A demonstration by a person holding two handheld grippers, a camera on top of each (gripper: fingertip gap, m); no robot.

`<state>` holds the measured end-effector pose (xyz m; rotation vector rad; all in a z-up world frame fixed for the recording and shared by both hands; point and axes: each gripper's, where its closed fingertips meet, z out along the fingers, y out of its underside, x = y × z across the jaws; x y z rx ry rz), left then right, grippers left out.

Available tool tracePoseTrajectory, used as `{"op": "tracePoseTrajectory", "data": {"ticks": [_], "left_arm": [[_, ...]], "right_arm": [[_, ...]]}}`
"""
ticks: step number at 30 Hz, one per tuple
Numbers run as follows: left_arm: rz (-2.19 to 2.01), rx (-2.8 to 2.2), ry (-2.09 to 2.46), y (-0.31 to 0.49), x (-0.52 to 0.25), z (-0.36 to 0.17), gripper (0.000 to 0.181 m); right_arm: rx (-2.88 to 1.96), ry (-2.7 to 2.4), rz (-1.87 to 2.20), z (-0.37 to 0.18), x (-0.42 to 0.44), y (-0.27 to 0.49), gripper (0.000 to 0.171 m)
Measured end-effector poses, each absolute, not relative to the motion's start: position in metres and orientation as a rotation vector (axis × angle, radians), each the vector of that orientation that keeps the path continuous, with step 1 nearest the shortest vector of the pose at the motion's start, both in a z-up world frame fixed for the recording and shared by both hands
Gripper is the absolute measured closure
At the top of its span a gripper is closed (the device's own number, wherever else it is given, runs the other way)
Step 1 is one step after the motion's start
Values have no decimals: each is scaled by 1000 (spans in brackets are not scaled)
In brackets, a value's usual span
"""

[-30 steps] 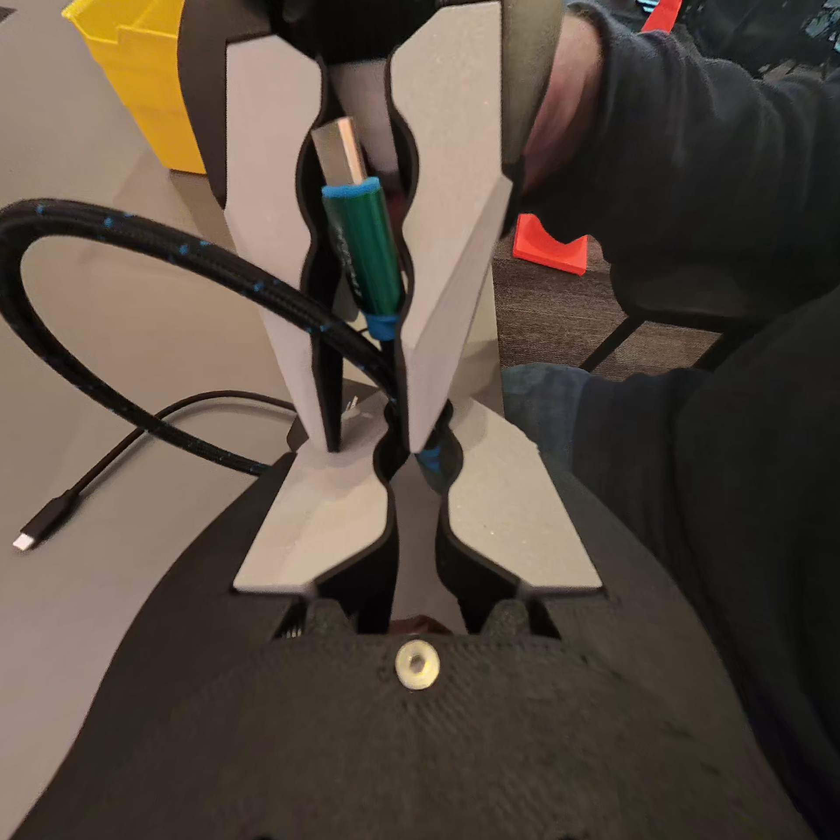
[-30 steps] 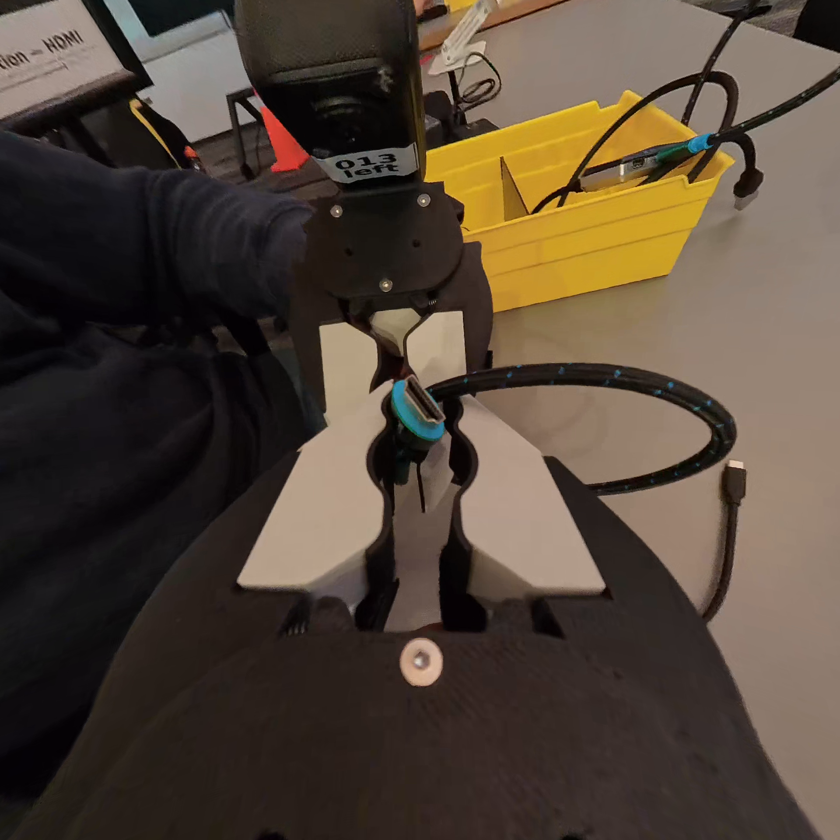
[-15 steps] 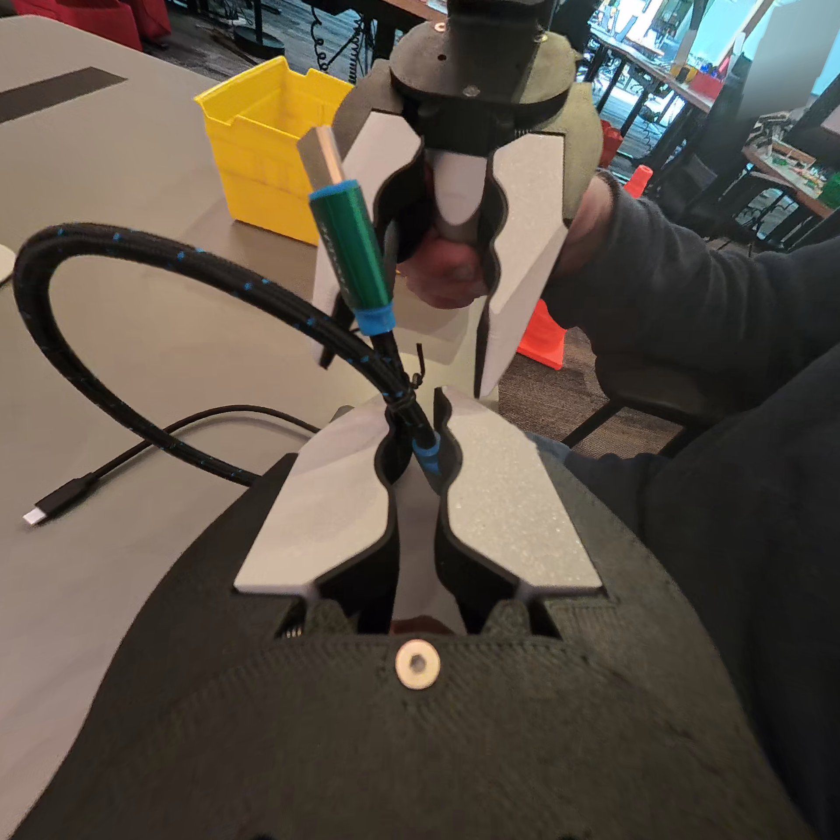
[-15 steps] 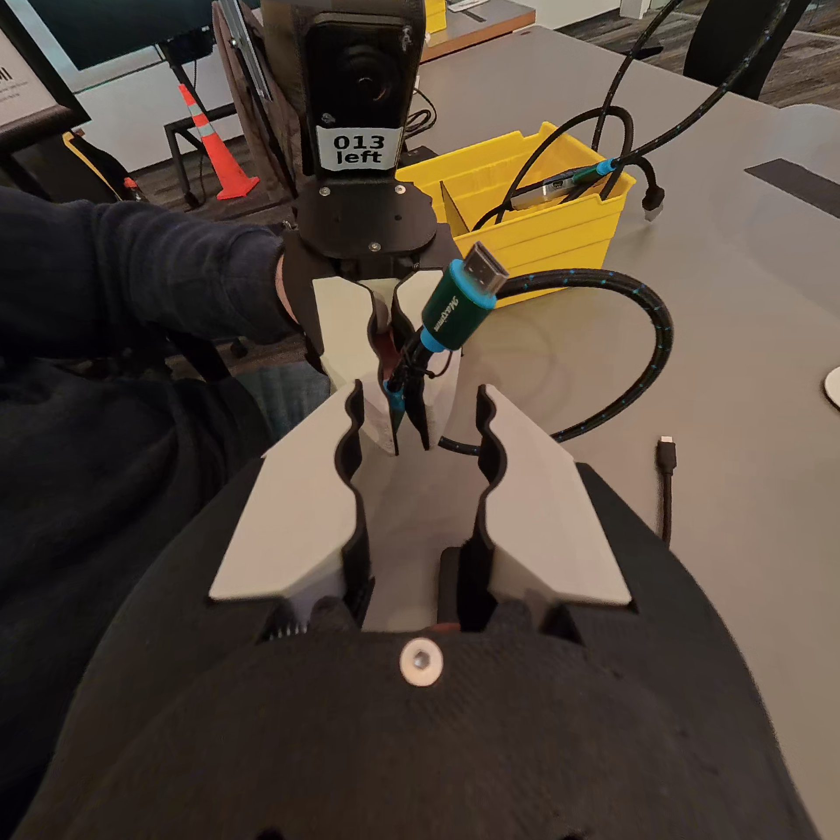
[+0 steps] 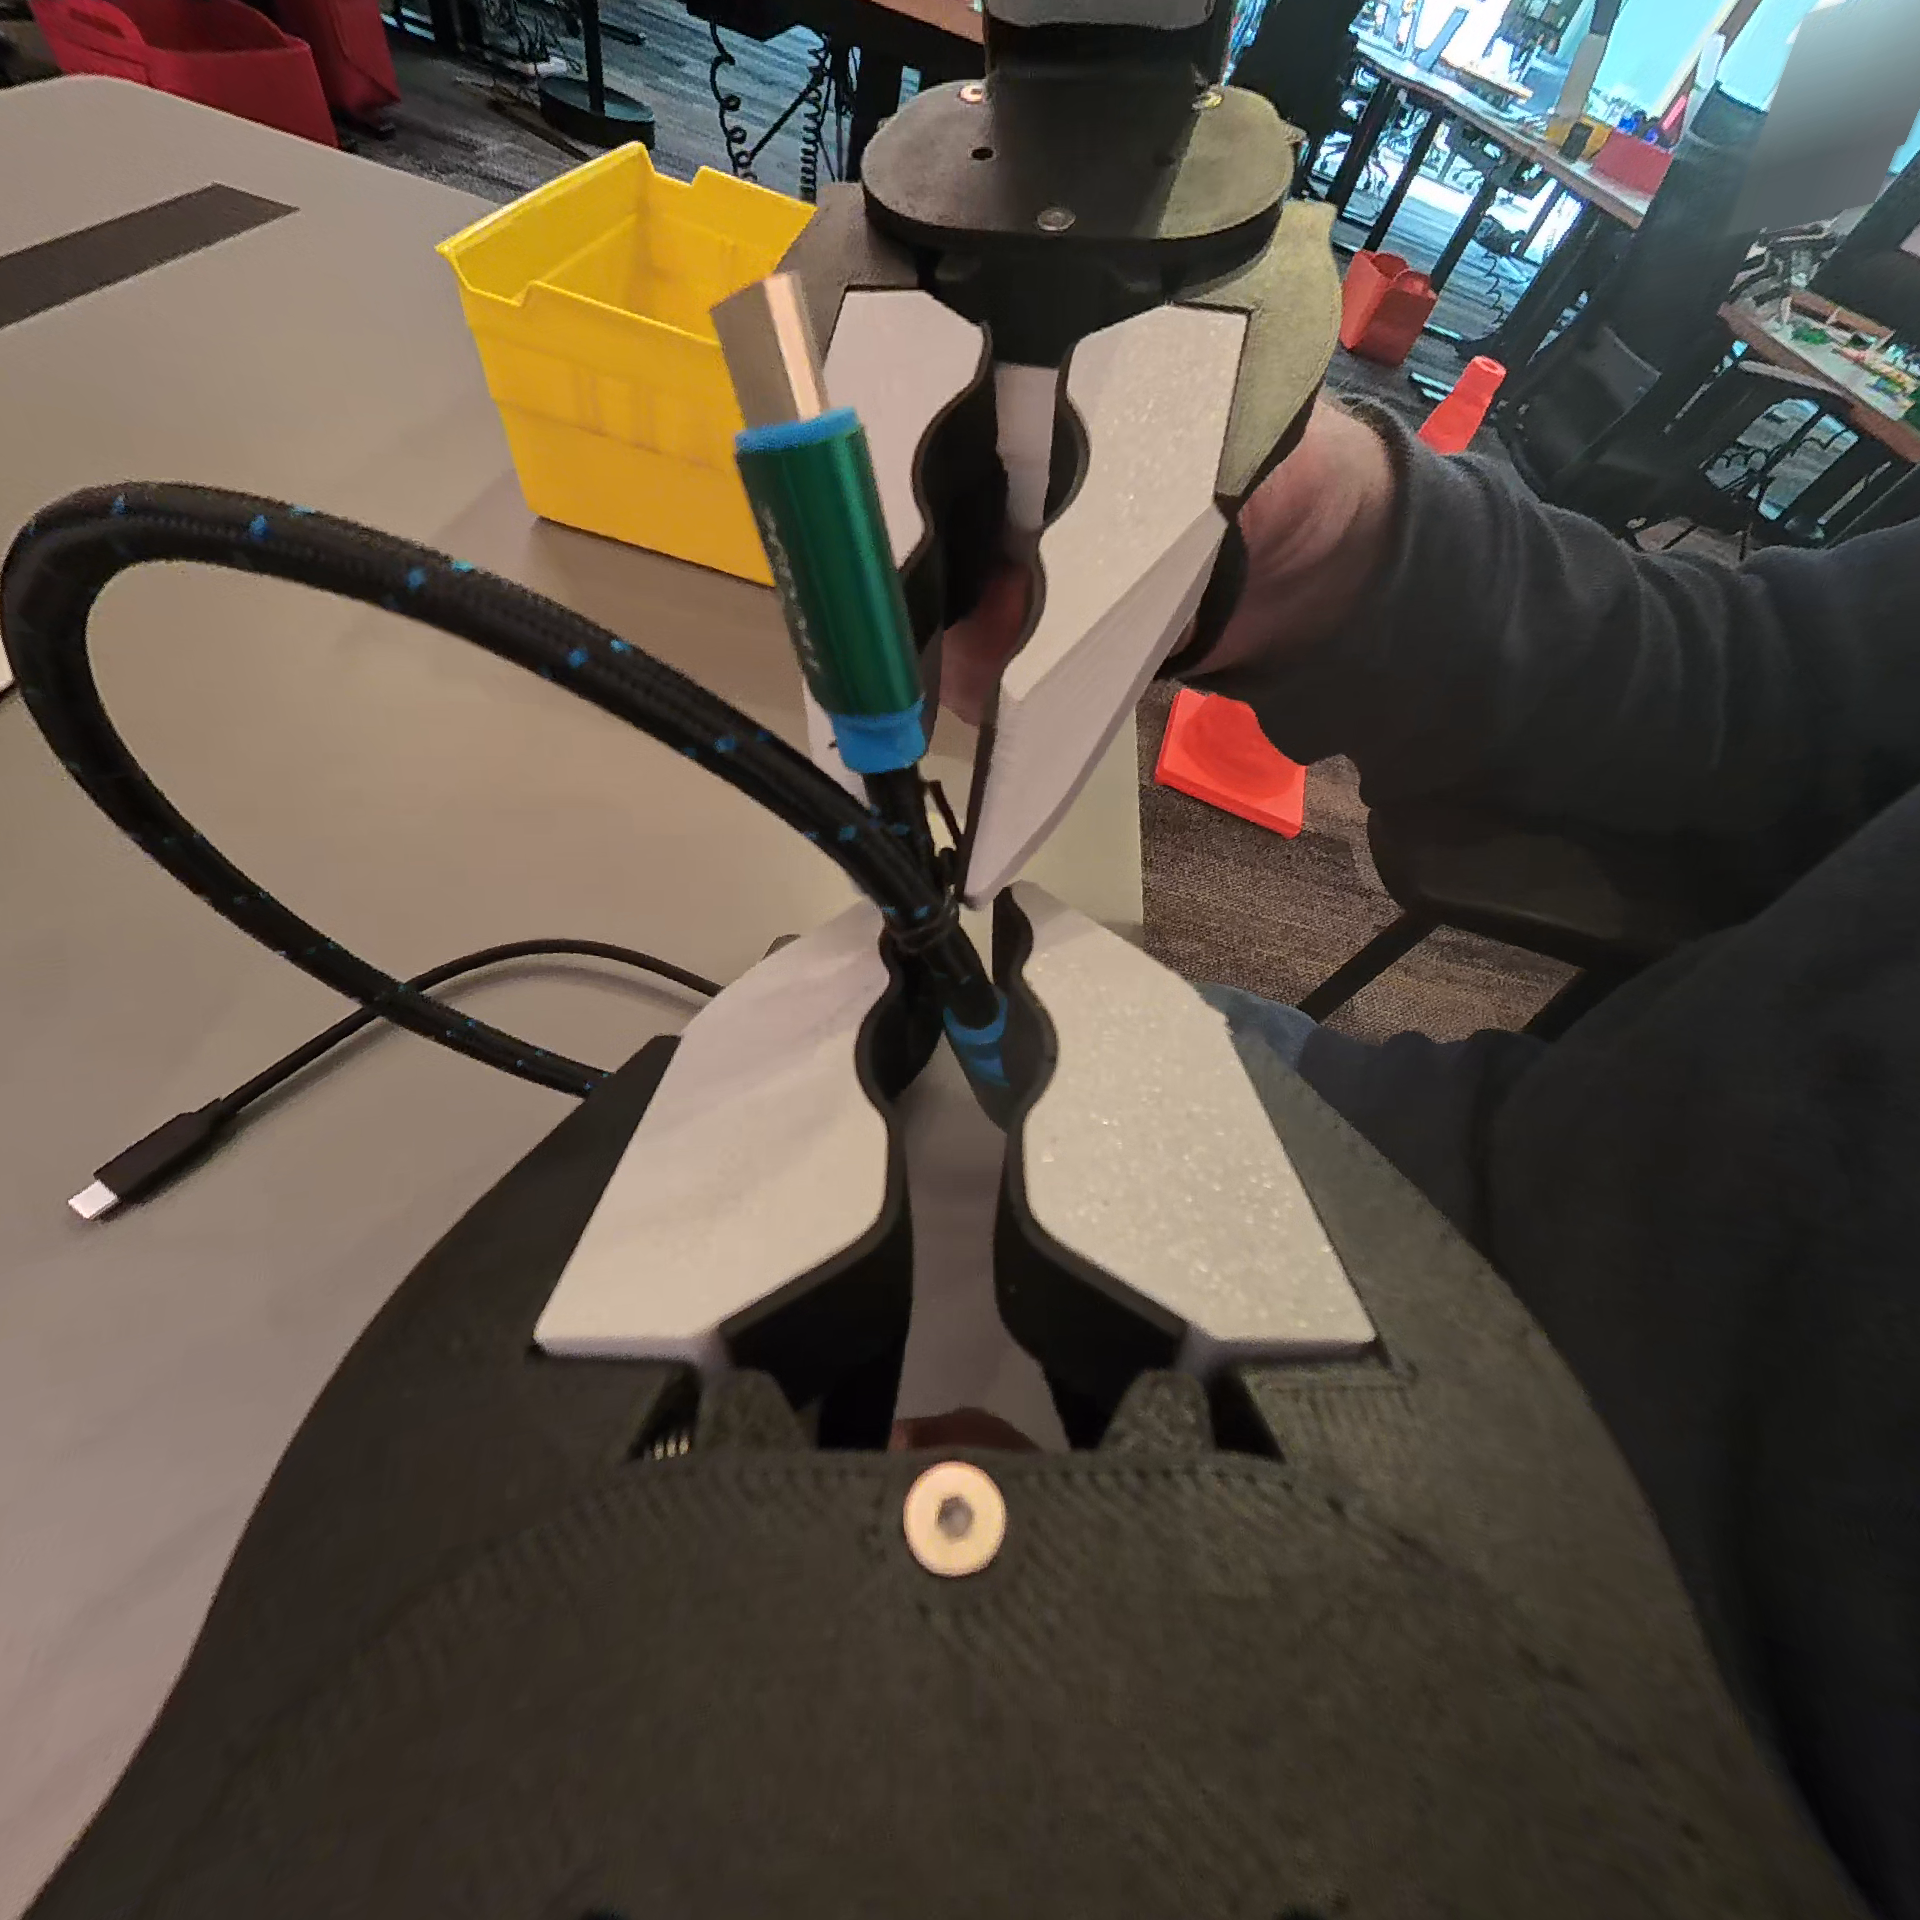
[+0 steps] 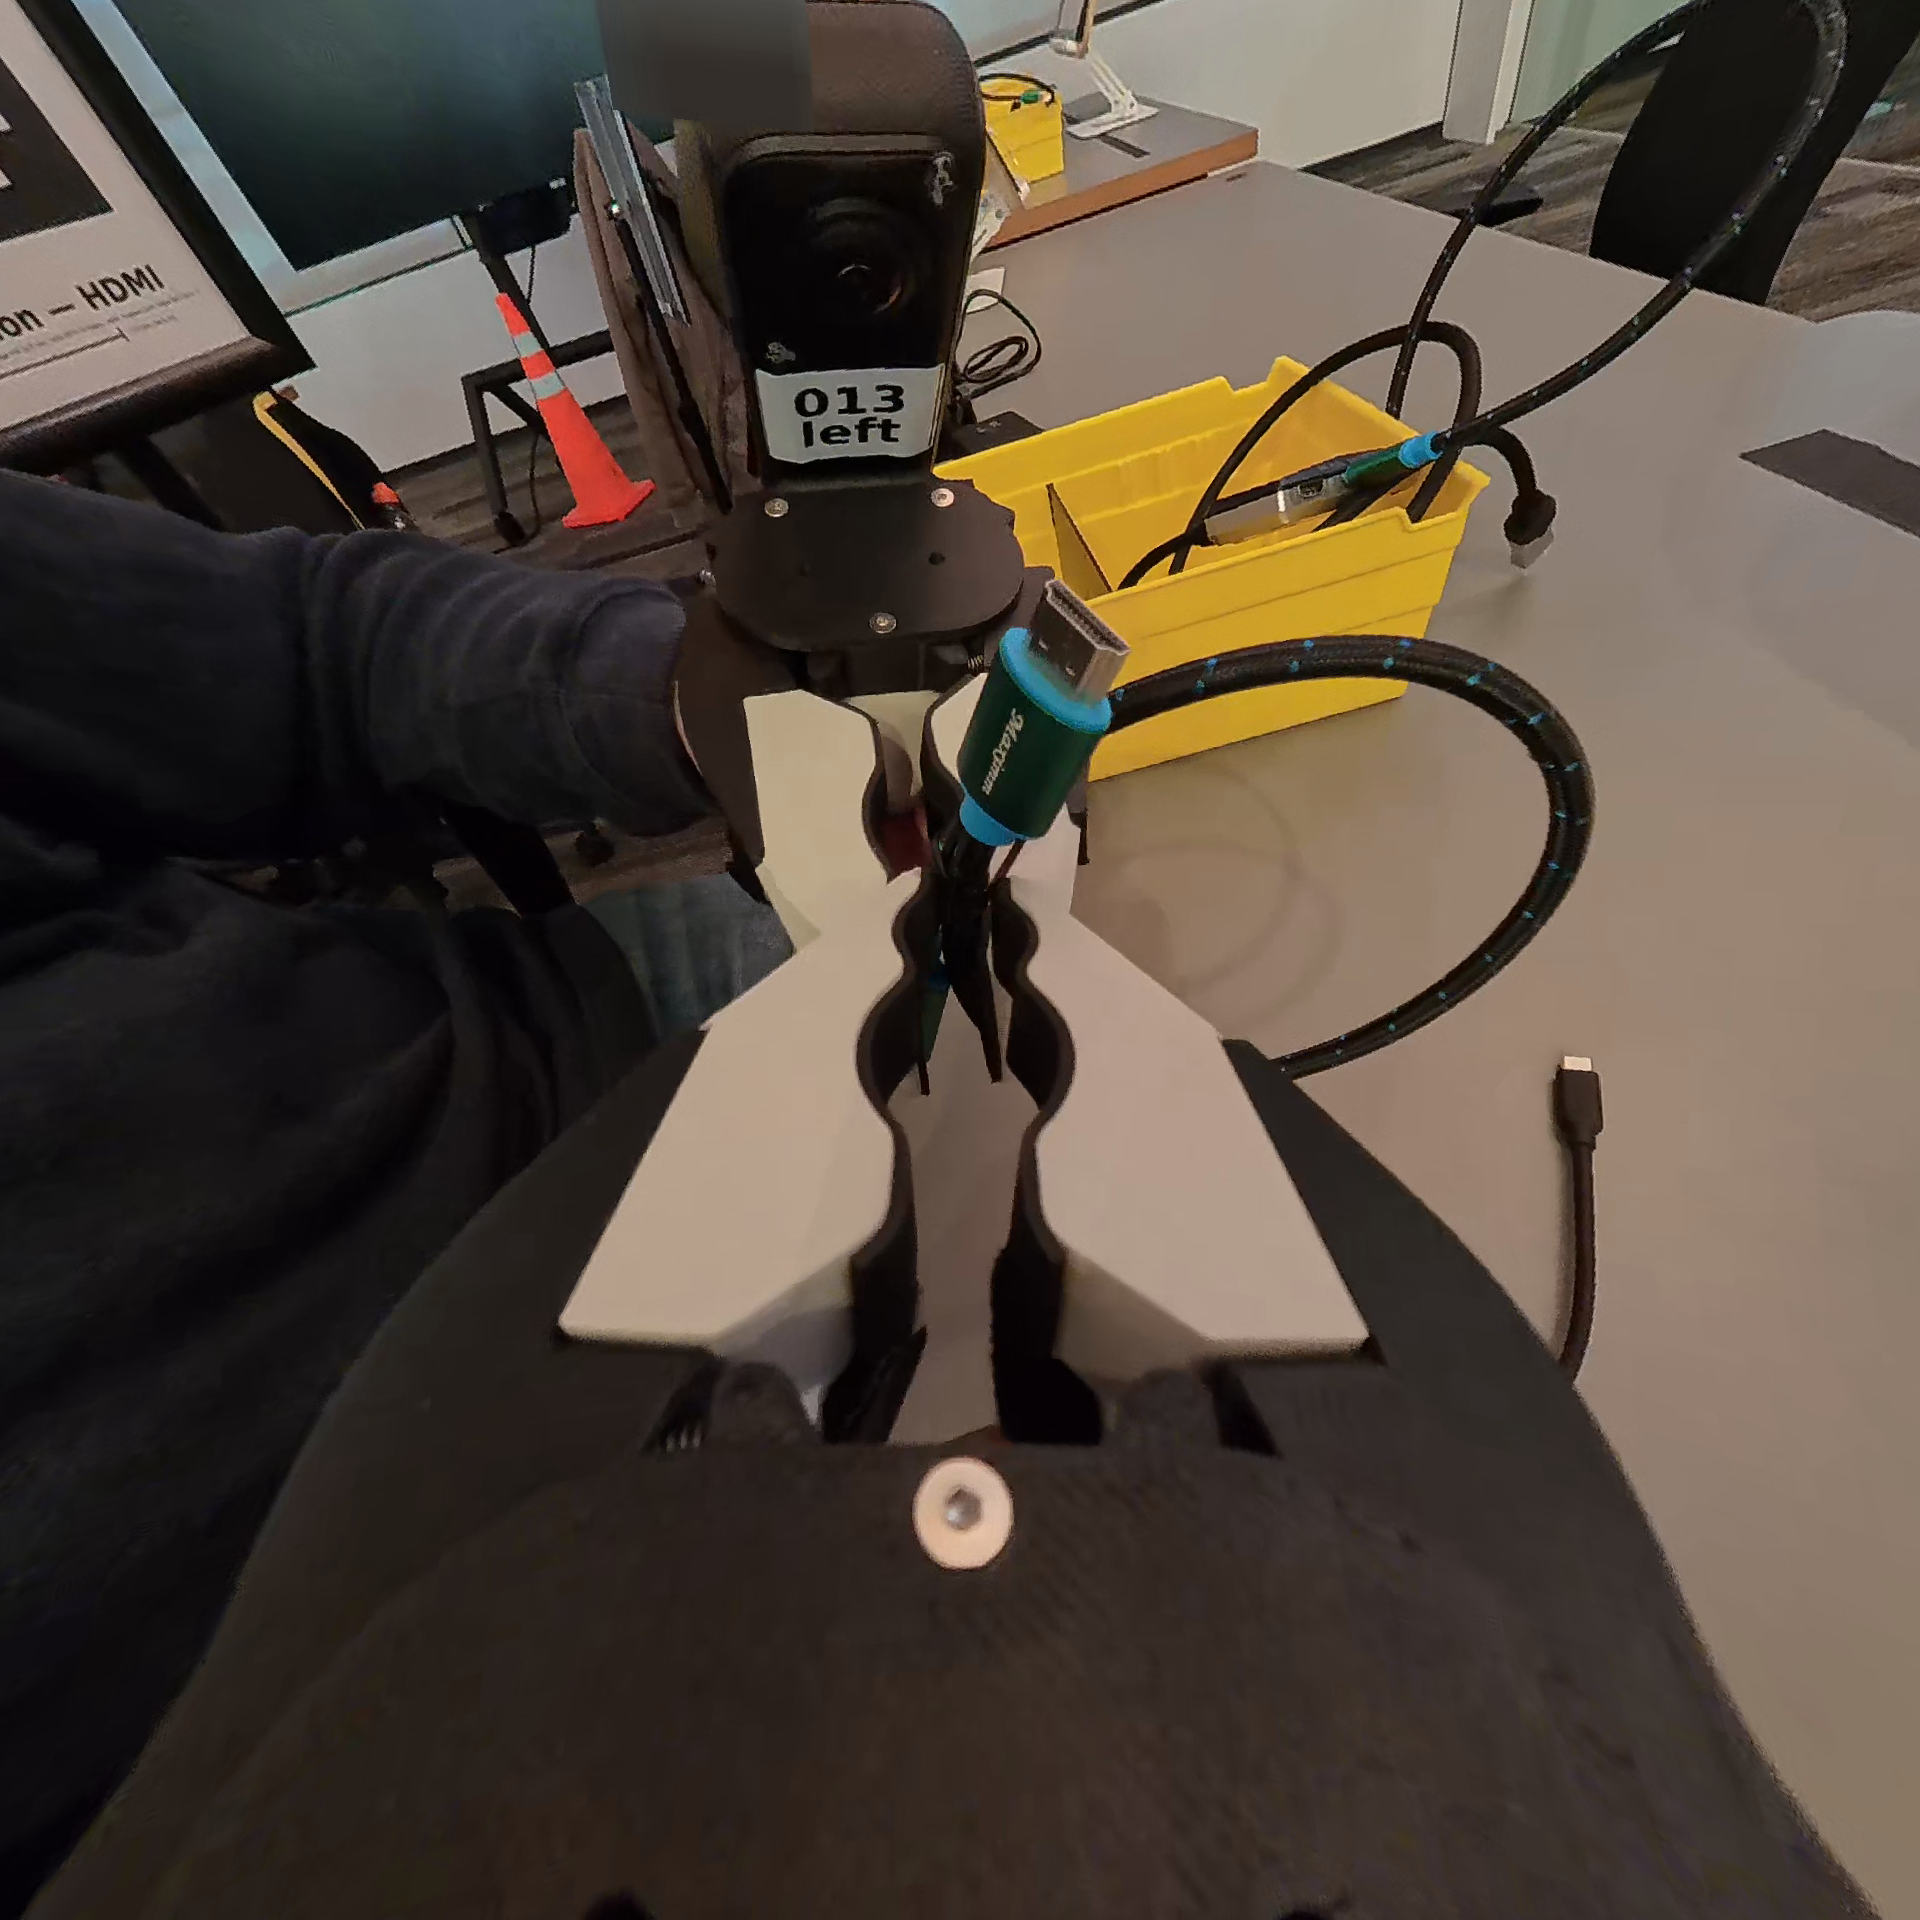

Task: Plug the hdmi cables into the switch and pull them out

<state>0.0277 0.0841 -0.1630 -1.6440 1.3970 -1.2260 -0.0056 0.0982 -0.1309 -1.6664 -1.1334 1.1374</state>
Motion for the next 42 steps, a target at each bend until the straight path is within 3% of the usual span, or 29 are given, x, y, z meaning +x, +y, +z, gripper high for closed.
{"op": "tracePoseTrajectory", "data": {"ticks": [11, 32, 42], "left_arm": [[-1327, -1584, 1350, 81, 27, -145, 169], [-1348, -1640, 1299, 86, 27, -148, 169], [-1320, -1623, 1306, 86, 26, -141, 169]], "right_arm": [[-1578, -1112, 1197, -116, -3, 94, 166], [-1485, -1296, 624, -120, -7, 103, 167], [-1445, -1273, 671, -114, -5, 101, 167]]}}
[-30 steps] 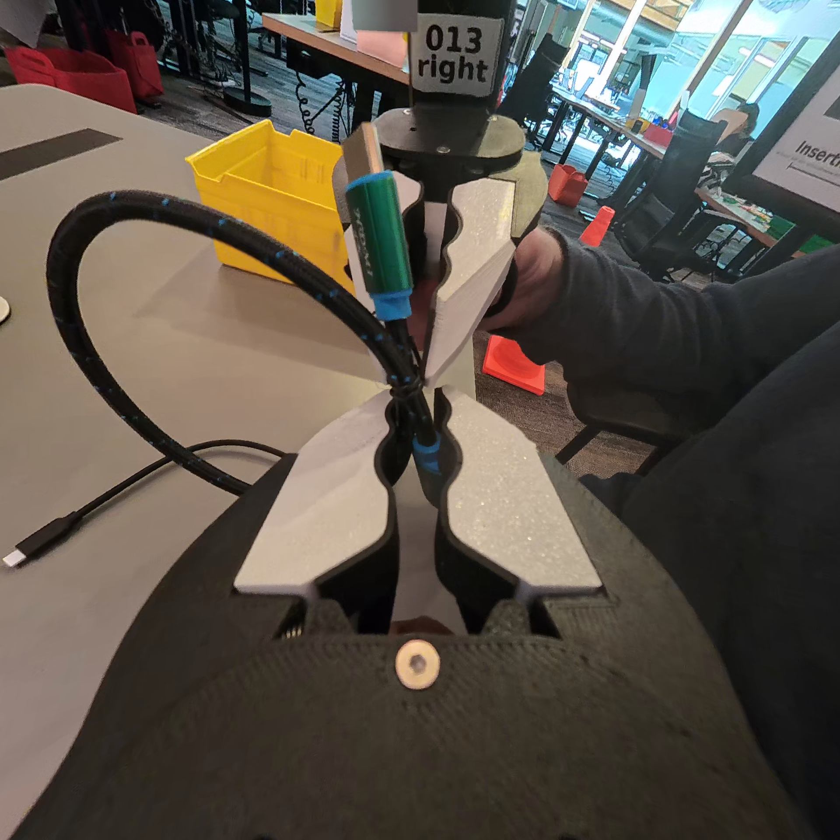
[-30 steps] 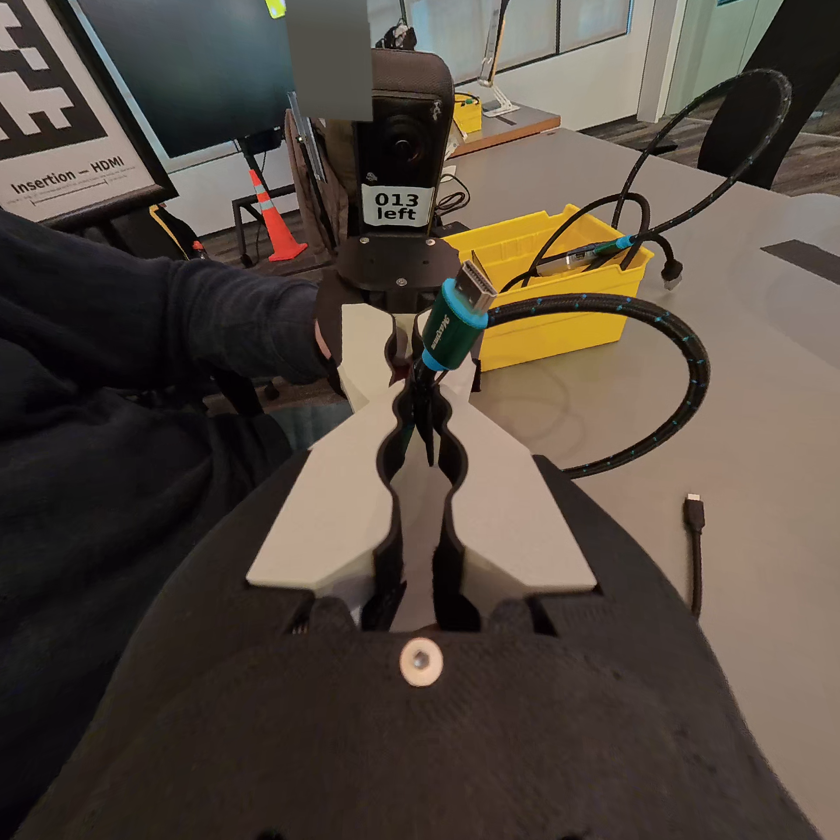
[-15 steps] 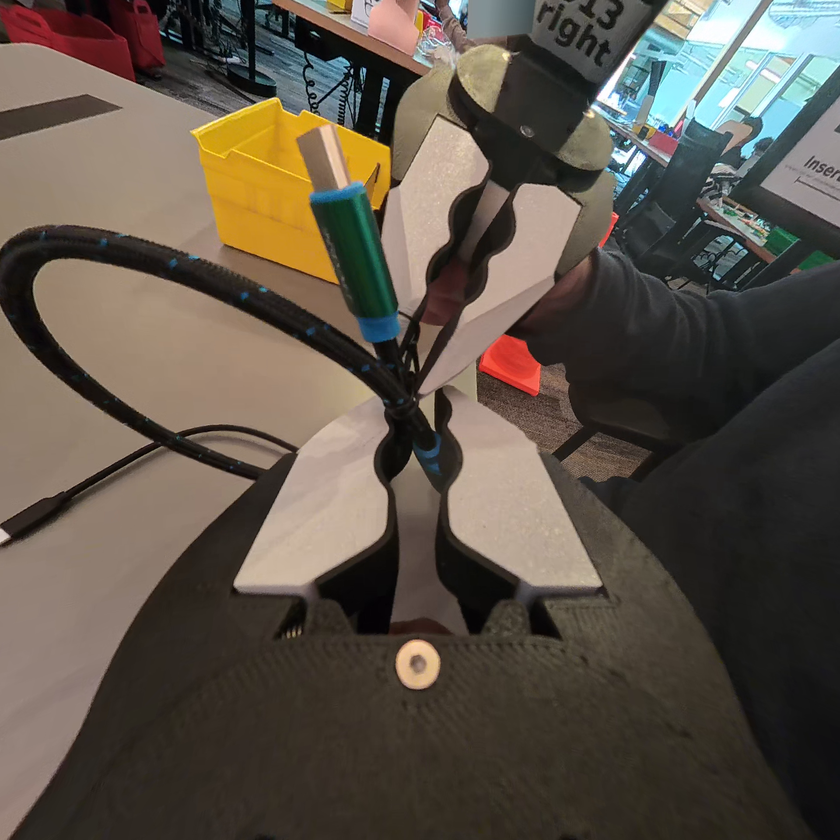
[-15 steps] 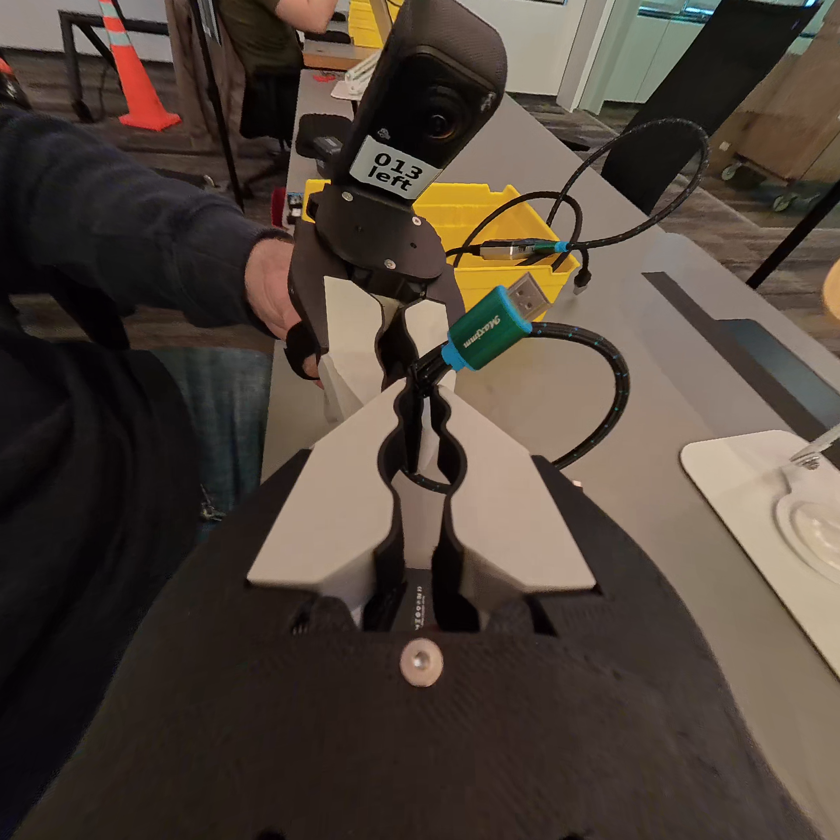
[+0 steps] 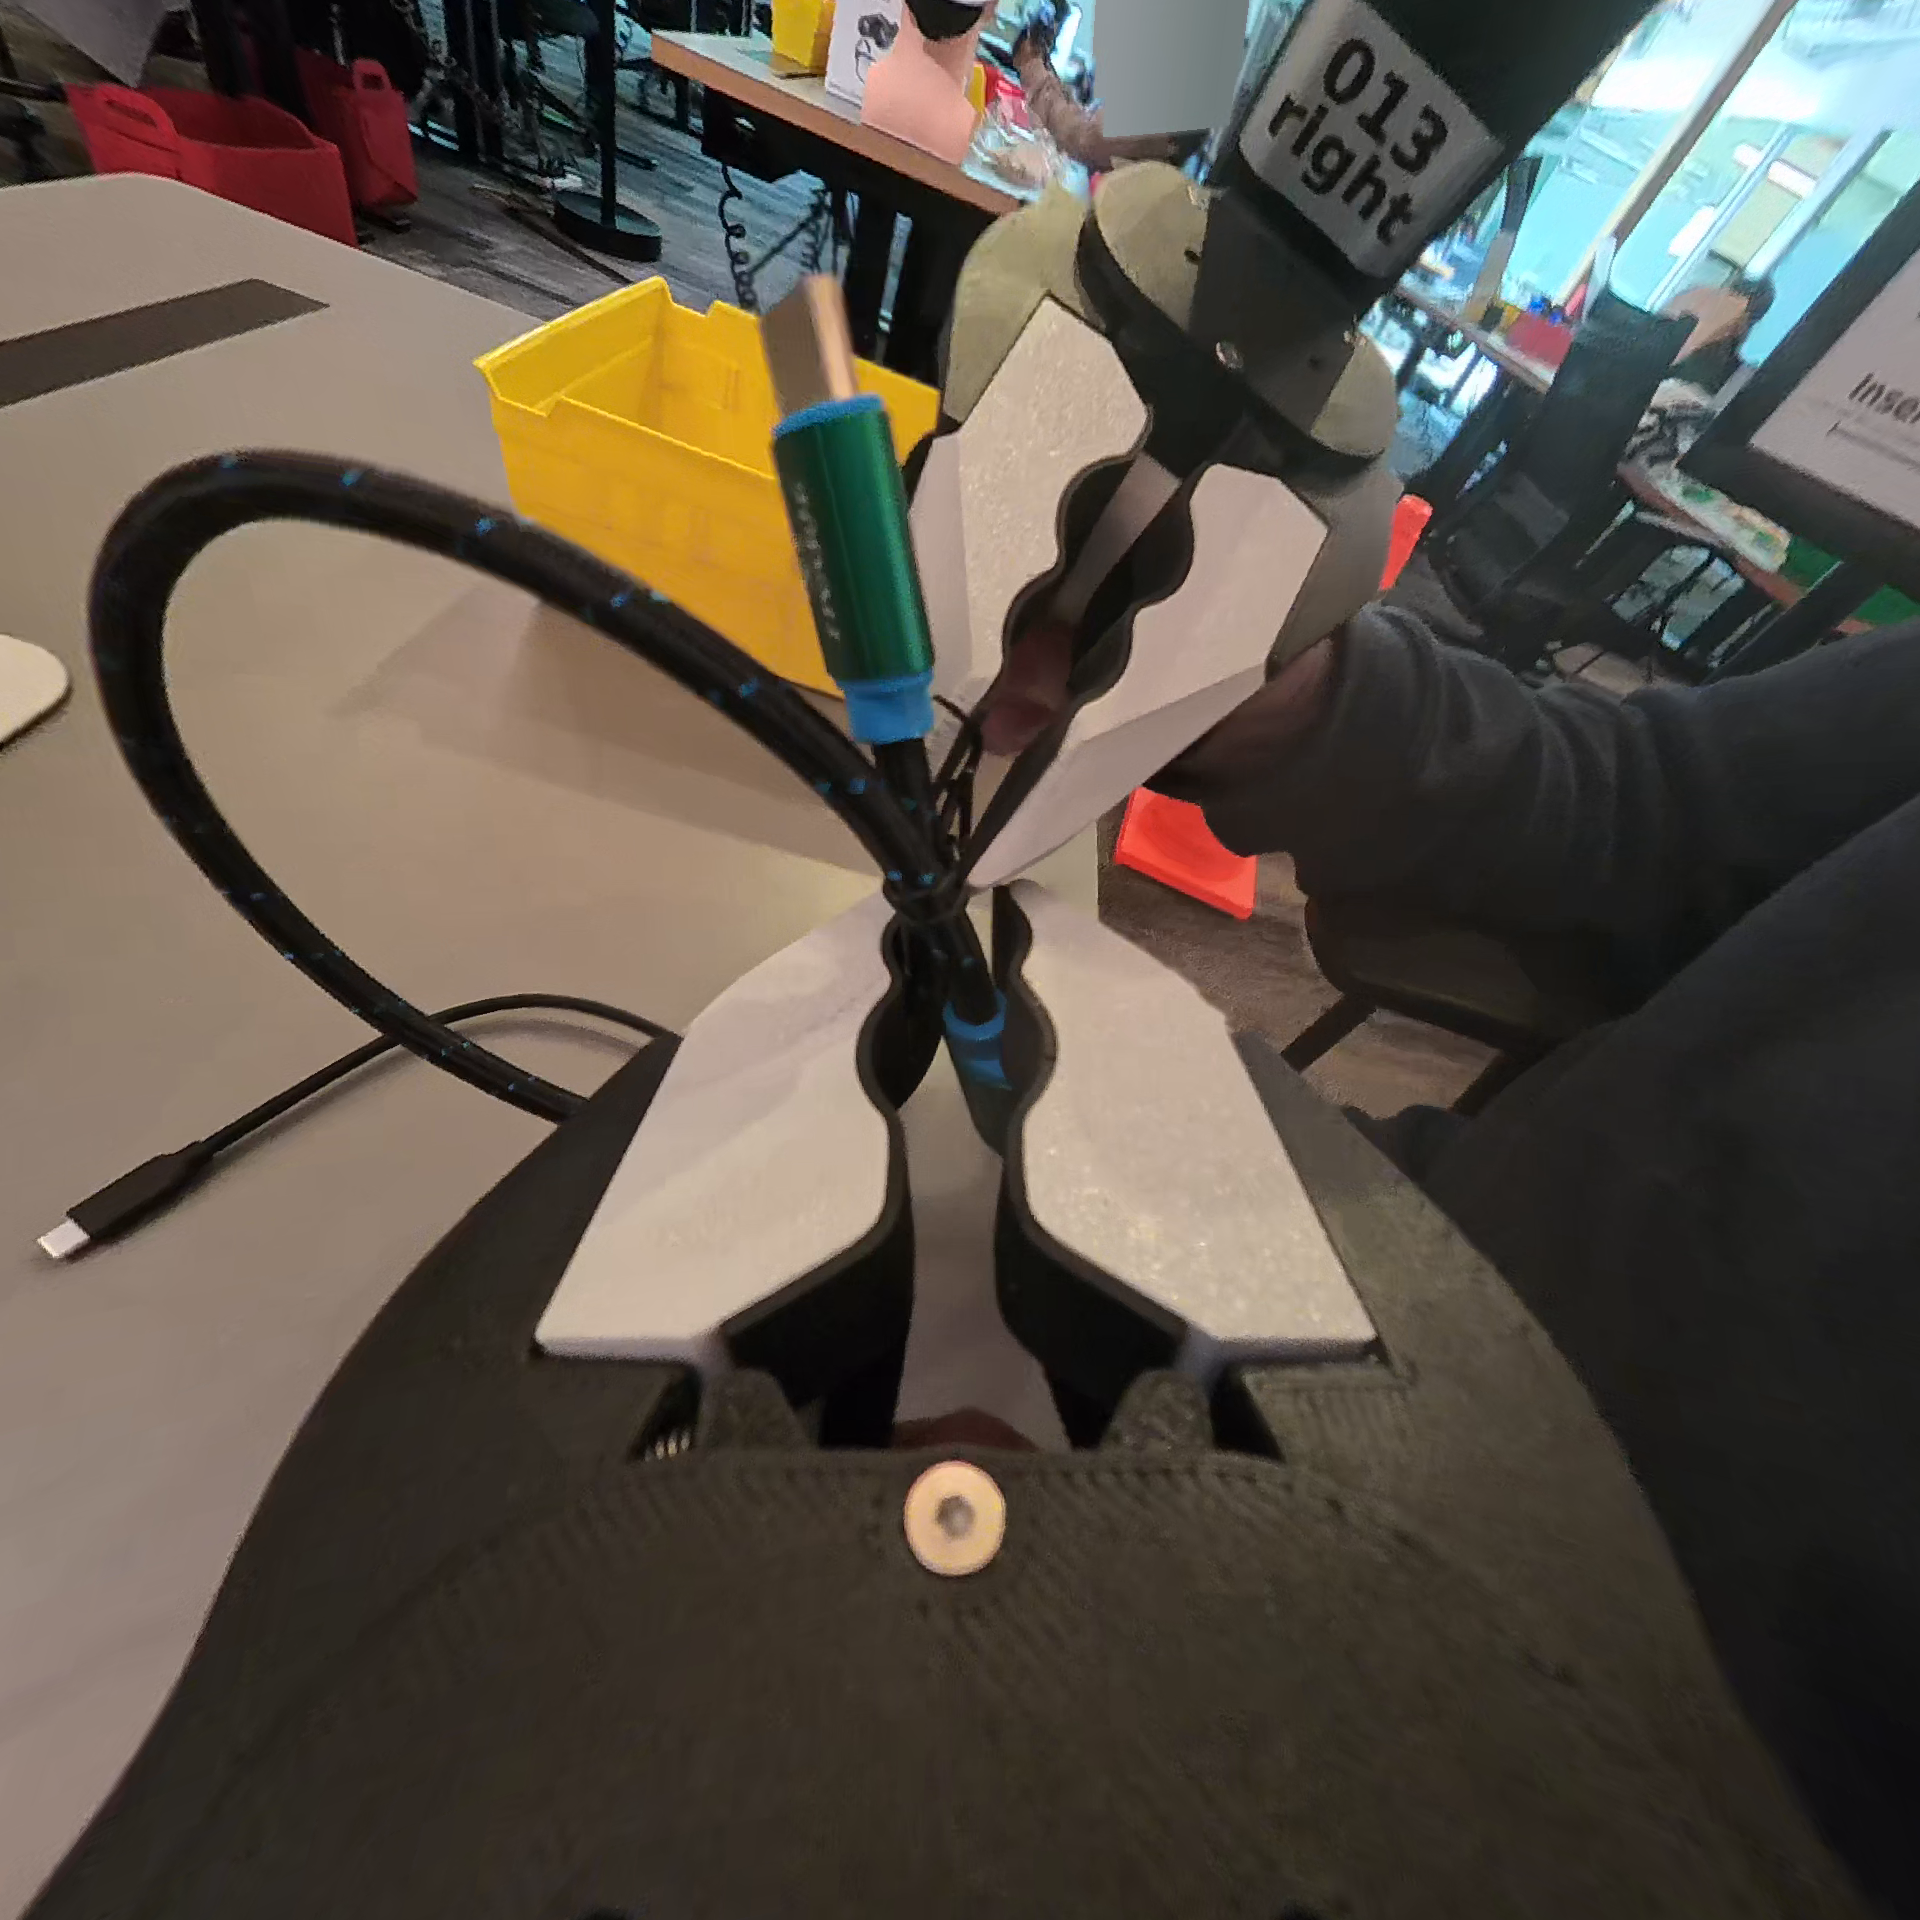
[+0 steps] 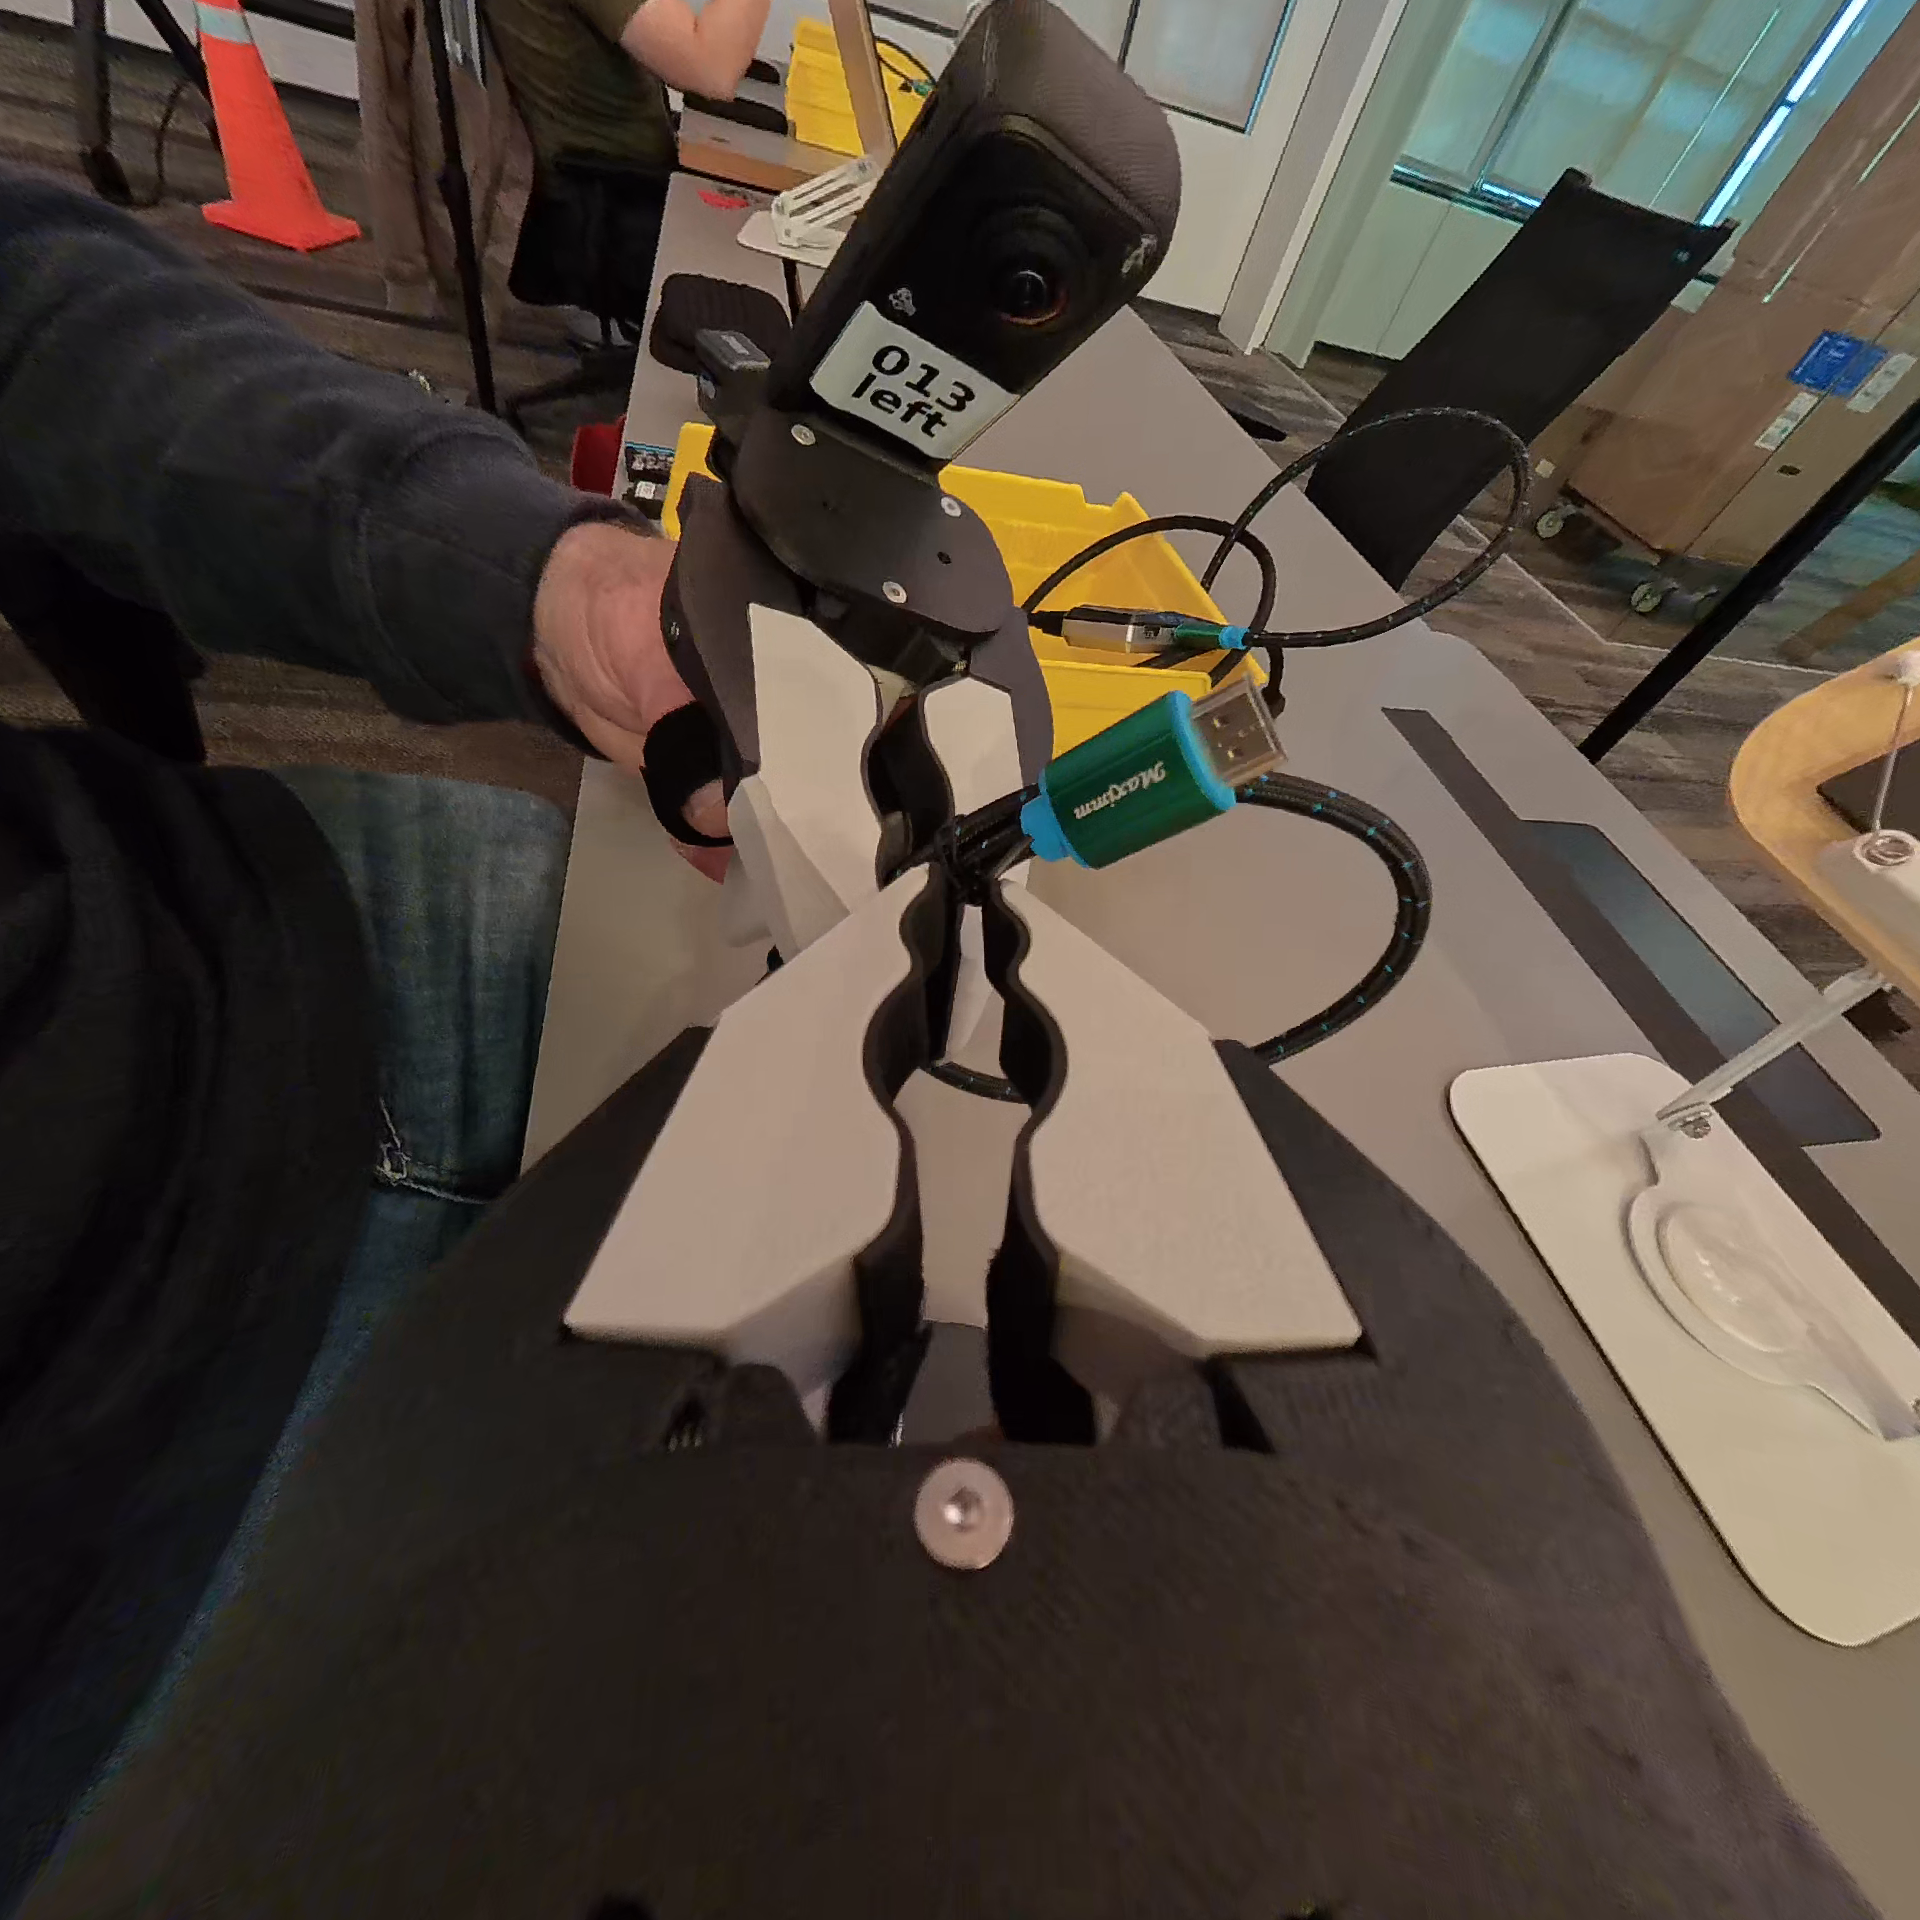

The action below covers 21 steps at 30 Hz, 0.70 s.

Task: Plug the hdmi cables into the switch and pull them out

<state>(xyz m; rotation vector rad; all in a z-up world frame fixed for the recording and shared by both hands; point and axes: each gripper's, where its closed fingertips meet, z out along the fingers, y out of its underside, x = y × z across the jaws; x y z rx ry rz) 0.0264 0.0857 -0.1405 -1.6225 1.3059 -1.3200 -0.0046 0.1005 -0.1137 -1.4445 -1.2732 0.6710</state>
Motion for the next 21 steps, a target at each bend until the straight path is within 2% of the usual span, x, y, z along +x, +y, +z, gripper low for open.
{"op": "tracePoseTrajectory", "data": {"ticks": [3, 5, 6, 13, 21], "left_arm": [[-1334, -1617, 1313, 85, 25, -140, 163], [-1338, -1638, 1332, 85, 24, -143, 146], [-1333, -1629, 1336, 85, 23, -143, 144], [-1323, -1579, 1324, 87, 21, -135, 156], [-1338, -1570, 1309, 88, 19, -129, 148]], "right_arm": [[-1448, -1281, 646, -114, -5, 101, 168], [-1466, -1288, 628, -117, -3, 103, 168], [-1470, -1292, 625, -119, -3, 103, 168], [-1476, -1322, 643, -121, -6, 98, 168], [-1489, -1347, 622, -125, -5, 98, 168]]}}
